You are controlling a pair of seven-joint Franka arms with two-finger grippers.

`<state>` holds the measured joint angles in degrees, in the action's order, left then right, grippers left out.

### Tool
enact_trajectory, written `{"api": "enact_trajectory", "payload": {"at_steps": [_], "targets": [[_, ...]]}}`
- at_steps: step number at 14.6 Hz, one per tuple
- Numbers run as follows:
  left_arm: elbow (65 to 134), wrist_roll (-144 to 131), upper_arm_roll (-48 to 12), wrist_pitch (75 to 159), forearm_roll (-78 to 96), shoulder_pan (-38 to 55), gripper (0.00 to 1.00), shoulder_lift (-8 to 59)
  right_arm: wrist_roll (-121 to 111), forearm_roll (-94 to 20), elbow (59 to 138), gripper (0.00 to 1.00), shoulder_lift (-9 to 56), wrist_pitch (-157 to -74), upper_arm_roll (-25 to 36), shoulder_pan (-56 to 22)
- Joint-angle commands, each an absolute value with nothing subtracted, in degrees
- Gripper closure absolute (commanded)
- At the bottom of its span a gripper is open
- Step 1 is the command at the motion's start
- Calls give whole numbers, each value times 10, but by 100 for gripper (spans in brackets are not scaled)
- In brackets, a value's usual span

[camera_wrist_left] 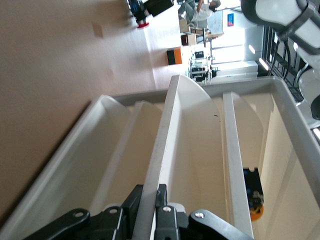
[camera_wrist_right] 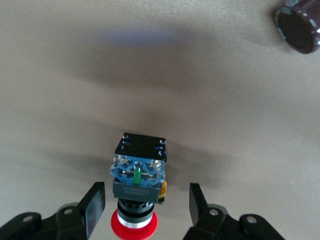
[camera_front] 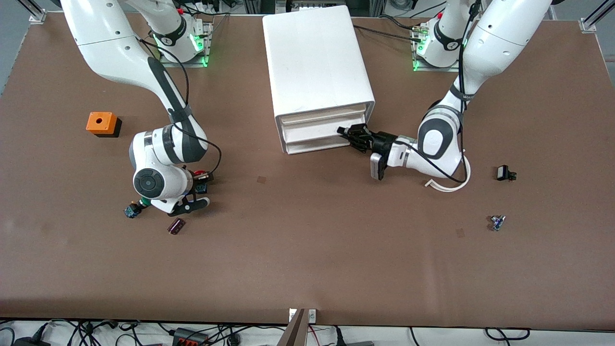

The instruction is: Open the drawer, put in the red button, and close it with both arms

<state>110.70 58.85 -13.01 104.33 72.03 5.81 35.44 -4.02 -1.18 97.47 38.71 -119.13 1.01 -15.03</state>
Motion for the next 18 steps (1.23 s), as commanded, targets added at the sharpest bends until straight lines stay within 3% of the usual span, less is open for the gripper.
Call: {"api": "enact_trajectory", "payload": {"at_steps": [1, 3, 4, 5, 6, 7, 11, 16, 18], "targets": [[1002, 590, -120, 1045, 714, 56, 99, 435, -37, -19, 962, 38, 396, -1190, 11, -157], [963, 587, -112, 1045, 694, 55, 97, 453, -40, -19, 952, 57, 399, -1187, 11, -155], [962, 583, -110, 1045, 693, 55, 70, 453, -42, -19, 951, 70, 399, -1187, 11, -155], [965, 586, -108, 1043, 693, 53, 1, 452, -43, -19, 951, 82, 398, -1187, 11, -155], [964, 581, -108, 1042, 692, 46, 0, 448, -42, -19, 948, 94, 398, -1187, 11, -155], [963, 580, -108, 1041, 692, 39, 0, 446, -40, -20, 945, 100, 395, -1187, 11, -156], [946, 453, -108, 1039, 618, 16, 0, 377, -42, -23, 865, 100, 372, -1113, 11, -156], [787, 155, -107, 935, 372, 7, 0, 356, -34, -47, 677, 100, 362, -971, 11, -216], [746, 73, -111, 906, 251, 11, 0, 346, 9, -48, 649, 100, 359, -959, 10, -249]]}}
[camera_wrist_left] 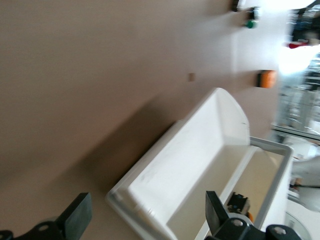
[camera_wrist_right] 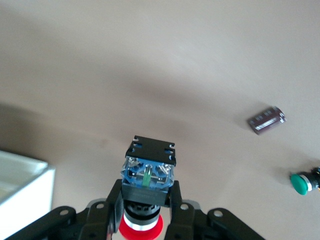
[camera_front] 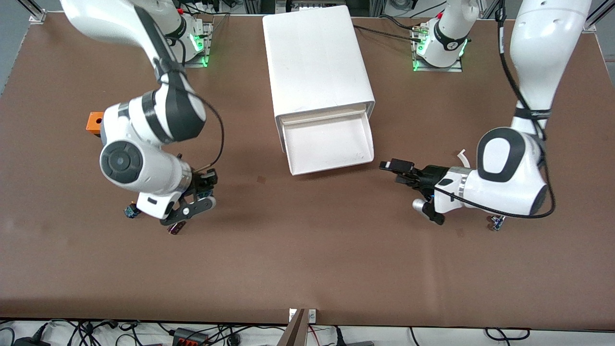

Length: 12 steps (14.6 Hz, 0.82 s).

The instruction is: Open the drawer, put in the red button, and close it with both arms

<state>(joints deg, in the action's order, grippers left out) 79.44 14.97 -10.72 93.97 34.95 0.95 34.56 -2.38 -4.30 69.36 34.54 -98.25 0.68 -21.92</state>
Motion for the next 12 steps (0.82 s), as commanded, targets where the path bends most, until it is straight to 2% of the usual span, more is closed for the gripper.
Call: {"api": "enact_trajectory", "payload": {"at_steps": [1, 6, 12], "targets": [[741, 56, -114, 899, 191, 12, 0, 343, 21, -52, 646, 100, 350, -960, 10, -268], [739, 56, -113, 902, -108, 8, 0, 336, 65, -53, 614, 100, 360, -1002, 12, -370], [643, 49, -119, 896, -98, -11, 0, 301, 145, -47, 613, 100, 395, -1070, 14, -433]]}}
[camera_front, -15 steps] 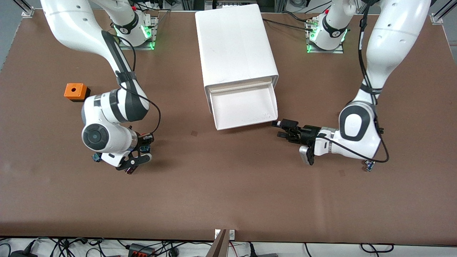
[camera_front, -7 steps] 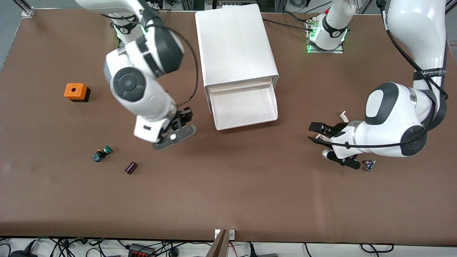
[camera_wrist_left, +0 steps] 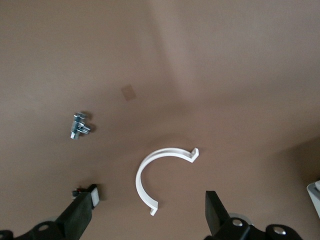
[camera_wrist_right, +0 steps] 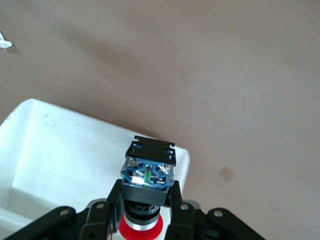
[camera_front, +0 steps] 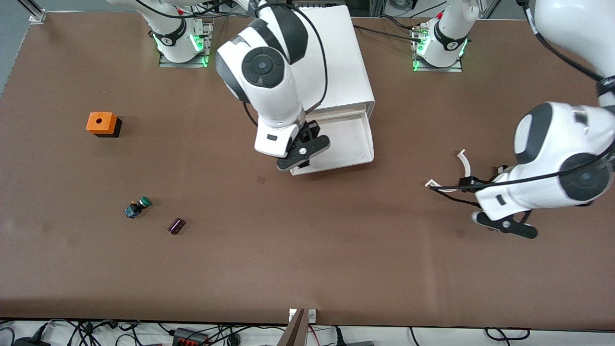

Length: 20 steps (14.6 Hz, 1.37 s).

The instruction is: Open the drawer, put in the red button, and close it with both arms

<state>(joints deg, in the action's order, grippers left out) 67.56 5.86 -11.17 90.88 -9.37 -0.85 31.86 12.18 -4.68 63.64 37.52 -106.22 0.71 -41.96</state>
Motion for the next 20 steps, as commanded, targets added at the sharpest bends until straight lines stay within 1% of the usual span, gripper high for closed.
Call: {"api": "enact_trajectory", "payload": {"at_steps": [1, 2, 3, 4, 6, 7, 12, 19, 20], "targets": [[625, 48, -119, 882, -78, -10, 0, 294, 159, -48, 613, 100, 399, -1073, 14, -442], [624, 52, -117, 861, -63, -12, 0, 280, 164, -48, 613, 100, 403, -1073, 12, -446], [634, 44, -115, 858, -43, -17, 0, 264, 164, -49, 613, 100, 408, -1076, 11, -449], [662, 29, -114, 860, -21, -27, 0, 242, 164, -51, 613, 100, 413, -1083, 11, -453], [725, 18, -116, 895, -2, -36, 0, 211, 167, -52, 613, 100, 424, -1095, 11, -464], [742, 18, -116, 901, -2, -36, 0, 200, 167, -51, 614, 100, 427, -1095, 11, -468], [749, 17, -116, 900, -1, -37, 0, 197, 168, -47, 614, 100, 455, -1095, 15, -488], [749, 17, -116, 899, 0, -37, 0, 197, 180, -51, 617, 100, 464, -1094, 16, -481], [749, 17, -116, 899, 0, -37, 0, 197, 192, -51, 617, 95, 465, -1095, 16, -481]]}}
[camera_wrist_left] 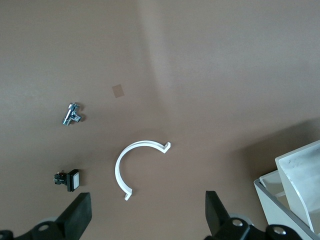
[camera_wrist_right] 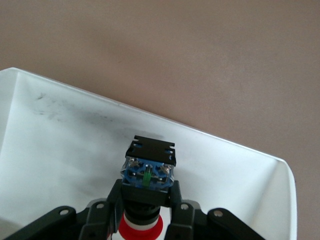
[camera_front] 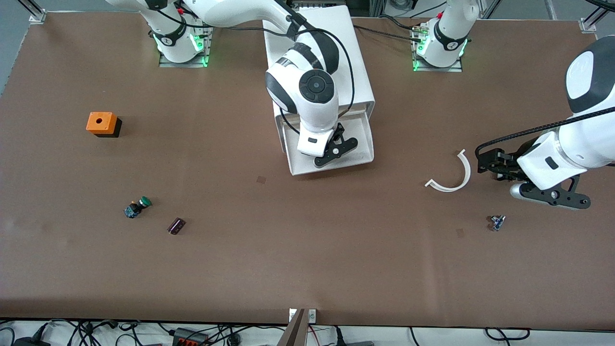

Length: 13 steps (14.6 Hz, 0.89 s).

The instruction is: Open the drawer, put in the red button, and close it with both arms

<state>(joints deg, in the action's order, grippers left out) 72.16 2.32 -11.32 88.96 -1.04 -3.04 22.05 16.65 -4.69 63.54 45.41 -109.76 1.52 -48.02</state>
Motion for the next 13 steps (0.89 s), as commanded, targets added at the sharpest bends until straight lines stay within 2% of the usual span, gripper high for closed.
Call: {"api": "enact_trajectory", "payload": {"at_steps": [1, 2, 7, 11, 13], "targets": [[749, 17, -116, 899, 0, -37, 0, 197, 194, -52, 617, 64, 467, -1095, 16, -480], [749, 17, -116, 899, 0, -38, 0, 197, 194, -52, 617, 1, 467, -1094, 16, -479], [750, 17, -116, 898, 0, -38, 0, 197, 199, -54, 613, 0, 456, -1085, 18, -477], [759, -10, -116, 902, -1, -33, 0, 200, 198, -78, 611, 0, 424, -1075, 18, -418], [812, -50, -121, 971, 0, -28, 0, 202, 193, -77, 612, 0, 412, -1063, 18, -381]]}}
